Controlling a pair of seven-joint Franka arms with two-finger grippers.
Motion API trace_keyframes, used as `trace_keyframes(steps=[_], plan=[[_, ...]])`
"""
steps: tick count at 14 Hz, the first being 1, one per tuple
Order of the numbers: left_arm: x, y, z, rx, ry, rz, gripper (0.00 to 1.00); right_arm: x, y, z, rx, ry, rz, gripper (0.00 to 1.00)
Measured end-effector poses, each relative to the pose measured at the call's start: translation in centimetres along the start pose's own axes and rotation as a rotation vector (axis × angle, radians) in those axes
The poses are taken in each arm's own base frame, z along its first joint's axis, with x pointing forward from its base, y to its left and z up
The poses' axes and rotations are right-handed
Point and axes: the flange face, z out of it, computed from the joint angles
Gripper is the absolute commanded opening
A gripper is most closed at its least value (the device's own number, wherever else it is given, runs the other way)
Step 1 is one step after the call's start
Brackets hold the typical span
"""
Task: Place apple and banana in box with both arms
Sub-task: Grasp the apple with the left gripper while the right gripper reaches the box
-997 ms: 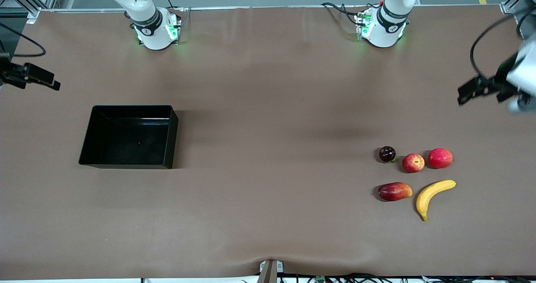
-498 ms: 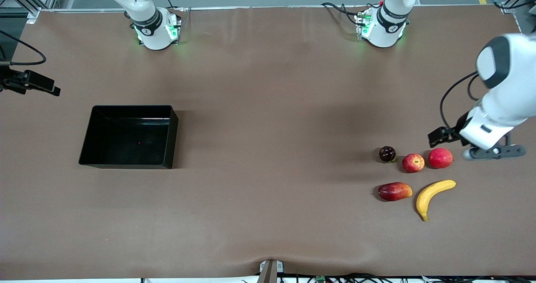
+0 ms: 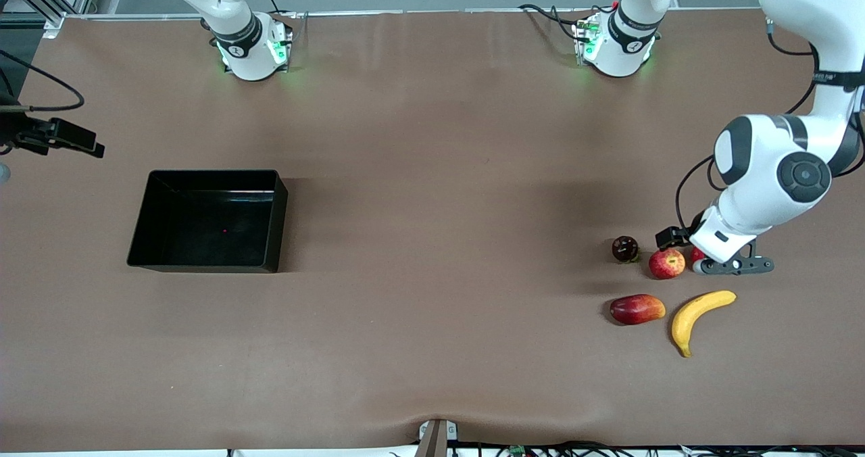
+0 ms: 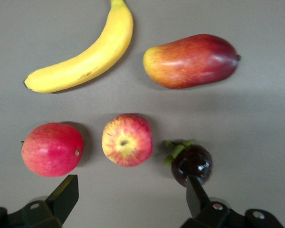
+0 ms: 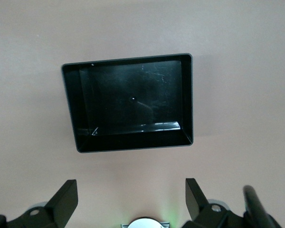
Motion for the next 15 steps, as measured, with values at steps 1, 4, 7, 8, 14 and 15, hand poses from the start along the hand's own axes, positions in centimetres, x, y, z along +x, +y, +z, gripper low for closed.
trace_keyframes(steps=[1, 4, 7, 8, 14, 15], plan=[[0.1, -0.9, 0.8, -0.002, 0.001, -0.011, 1.0, 0.7, 0.8, 1.3, 0.001, -0.026, 0.003, 1.0], [0.3, -1.9, 3.0, -0.007, -0.003, -0.018, 1.0, 3.8, 2.3, 5.7, -0.001, -0.08, 0.008, 1.0], [0.2, -2.0, 5.3, -0.011, -0.025, -0.019, 1.0, 5.6, 3.7, 8.5, -0.003, -0.107, 0.017, 1.0], [0.3, -2.2, 5.6, -0.012, -0.029, -0.022, 1.0, 6.2, 4.5, 9.5, -0.001, -0.114, 0.007, 1.0], [0.2, -2.2, 6.9, -0.014, -0.048, -0.025, 1.0, 9.7, 8.3, 19.7, 0.005, -0.141, -0.027, 1.0], [0.1, -2.2, 7.3, -0.014, -0.055, -0.025, 1.0, 9.9, 8.5, 21.0, -0.002, -0.123, -0.033, 1.0]])
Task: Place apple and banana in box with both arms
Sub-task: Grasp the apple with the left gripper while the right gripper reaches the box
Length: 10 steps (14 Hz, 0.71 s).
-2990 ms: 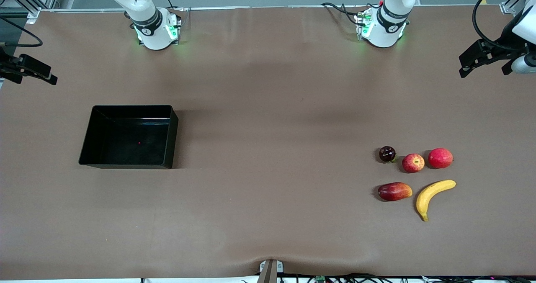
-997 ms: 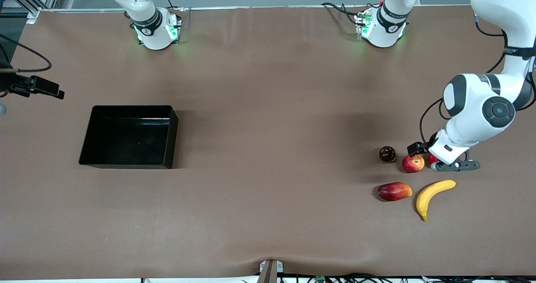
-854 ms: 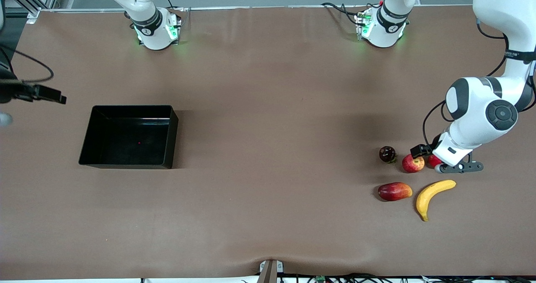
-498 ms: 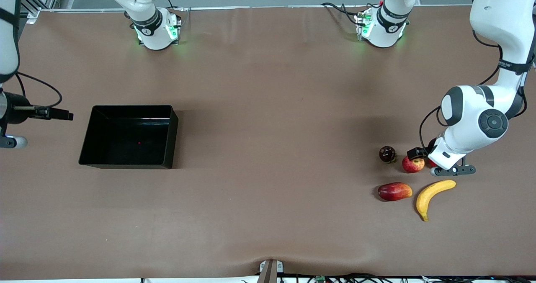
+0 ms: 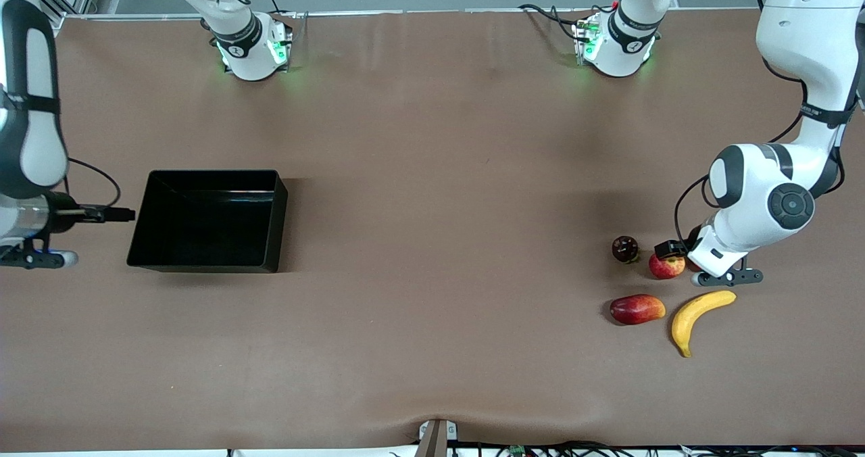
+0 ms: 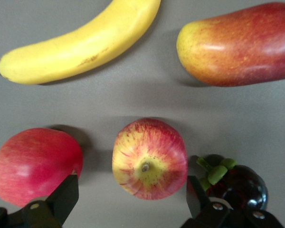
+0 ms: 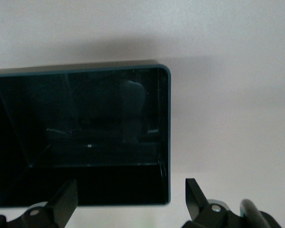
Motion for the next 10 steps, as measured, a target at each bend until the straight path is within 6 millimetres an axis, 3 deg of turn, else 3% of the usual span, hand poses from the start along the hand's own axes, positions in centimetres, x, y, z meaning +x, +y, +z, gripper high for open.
trace_keyframes(steps=[2, 6, 8, 10], plan=[[-0.1, 0.1, 0.6, -0.001, -0.01, 0.001, 1.0, 0.4, 0.7, 2.3, -0.03, 0.041, -0.048, 1.0], [0.0, 0.3, 1.5, -0.003, -0.021, 0.003, 1.0, -0.5, 4.2, 6.3, -0.029, 0.065, -0.085, 0.97], [0.1, 0.4, 1.8, -0.004, -0.024, 0.005, 1.0, -1.6, 5.5, 9.4, -0.019, 0.053, -0.071, 0.81], [0.5, 0.6, 1.8, -0.006, -0.019, 0.009, 1.0, -2.3, 5.6, 11.4, -0.007, 0.037, -0.065, 0.34]])
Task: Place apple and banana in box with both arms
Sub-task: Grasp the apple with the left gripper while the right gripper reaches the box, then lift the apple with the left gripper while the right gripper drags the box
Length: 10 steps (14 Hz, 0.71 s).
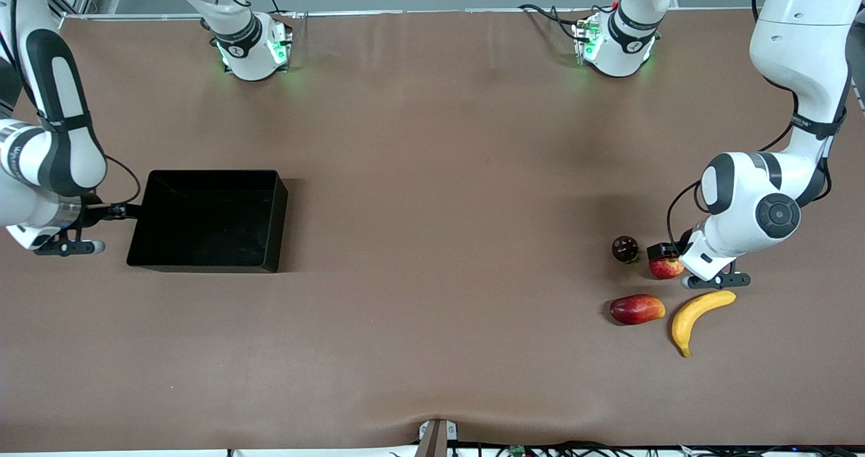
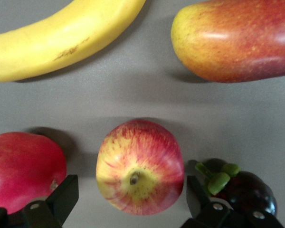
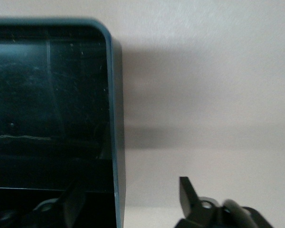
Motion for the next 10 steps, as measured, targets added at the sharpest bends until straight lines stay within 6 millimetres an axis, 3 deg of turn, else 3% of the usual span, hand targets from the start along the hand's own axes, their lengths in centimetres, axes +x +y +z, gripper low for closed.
trace_keyframes(steps=[1, 2, 7, 8, 9, 10], plan=[[0.3, 0.1, 0.0, -0.001, 0.004, 0.001, 1.0, -0.2, -0.2, 0.7, 0.003, 0.0, 0.0, 0.09], [0.6, 0.2, -0.1, -0.002, 0.01, 0.002, 1.0, -0.3, -0.4, 1.2, 0.002, 0.005, -0.002, 0.0], [1.7, 0.2, 0.4, 0.014, 0.019, 0.022, 1.0, -0.3, -1.1, 1.4, 0.004, 0.016, -0.011, 0.0], [1.8, 0.2, 0.9, 0.02, 0.014, 0.03, 0.95, -0.2, -1.2, 0.9, 0.008, 0.012, -0.012, 0.0], [1.8, 0.2, 1.3, 0.024, 0.009, 0.036, 0.72, -0.1, -1.4, 0.2, 0.012, 0.001, -0.015, 0.0], [1.8, 0.3, 1.5, 0.027, 0.007, 0.044, 0.69, 0.1, -1.6, -0.8, 0.017, -0.01, -0.02, 0.0]])
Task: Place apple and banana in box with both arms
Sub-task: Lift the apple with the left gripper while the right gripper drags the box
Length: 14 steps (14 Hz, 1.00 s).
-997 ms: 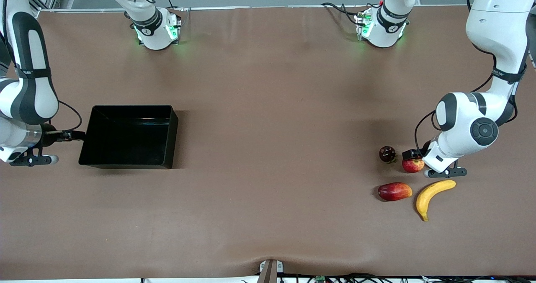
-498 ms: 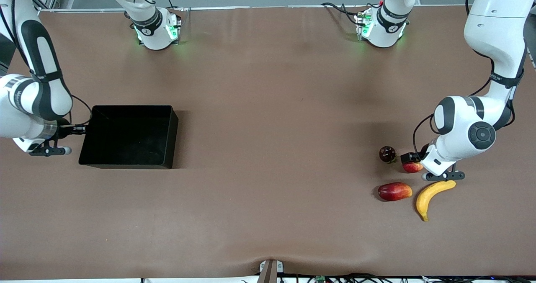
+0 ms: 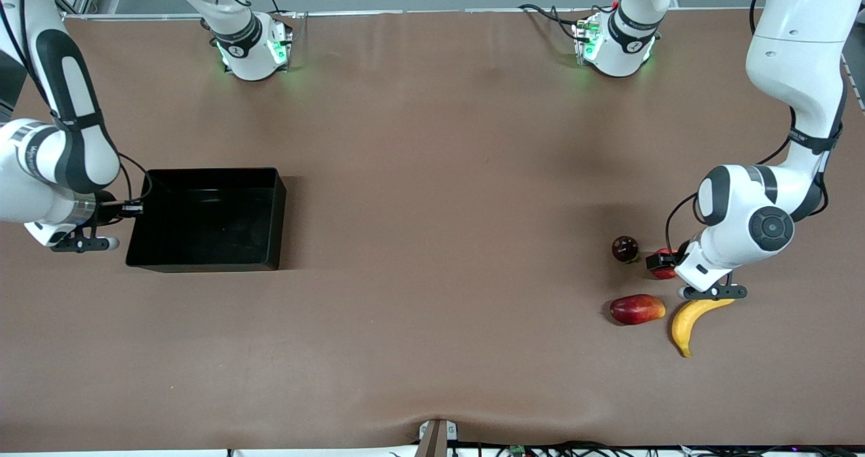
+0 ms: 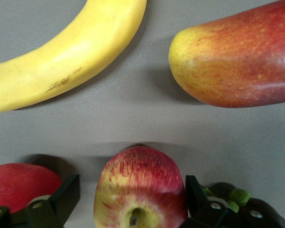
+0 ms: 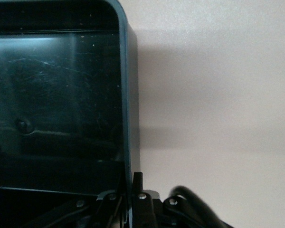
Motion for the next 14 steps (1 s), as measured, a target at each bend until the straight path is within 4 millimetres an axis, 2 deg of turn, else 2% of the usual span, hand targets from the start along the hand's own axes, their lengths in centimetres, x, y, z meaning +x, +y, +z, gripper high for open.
trace_keyframes(steps=[2, 3, 4, 6, 7, 10, 12, 14], plan=[[0.1, 0.3, 0.1, 0.0, 0.0, 0.007, 0.71, 0.5, -1.1, -1.9, 0.01, -0.027, -0.021, 0.0], [0.2, 0.5, 0.0, -0.001, 0.002, 0.009, 0.67, 0.8, -2.1, -2.9, 0.022, -0.04, -0.033, 0.0], [0.2, 0.5, 0.0, 0.0, 0.003, 0.011, 0.53, 1.1, -3.2, -3.9, 0.047, -0.051, -0.038, 0.0], [0.2, 0.5, 0.0, 0.0, 0.003, 0.014, 0.1, 1.6, -5.7, -5.6, 0.107, -0.068, -0.034, 0.0], [0.2, 0.5, 0.0, 0.0, 0.003, 0.014, 0.0, 1.9, -7.1, -6.3, 0.129, -0.079, -0.017, 0.0], [0.1, 0.6, -0.5, 0.002, -0.022, 0.035, 0.0, 2.6, -13.8, -7.0, 0.174, -0.107, 0.065, 0.0], [0.2, 1.7, -3.0, 0.0, -0.035, 0.053, 0.0, 2.8, -20.2, -7.1, 0.18, -0.129, 0.117, 0.0], [0.0, 3.5, -6.8, 0.0, -0.028, 0.074, 0.0, 2.5, -26.8, -7.2, 0.176, -0.142, 0.151, 0.0]])
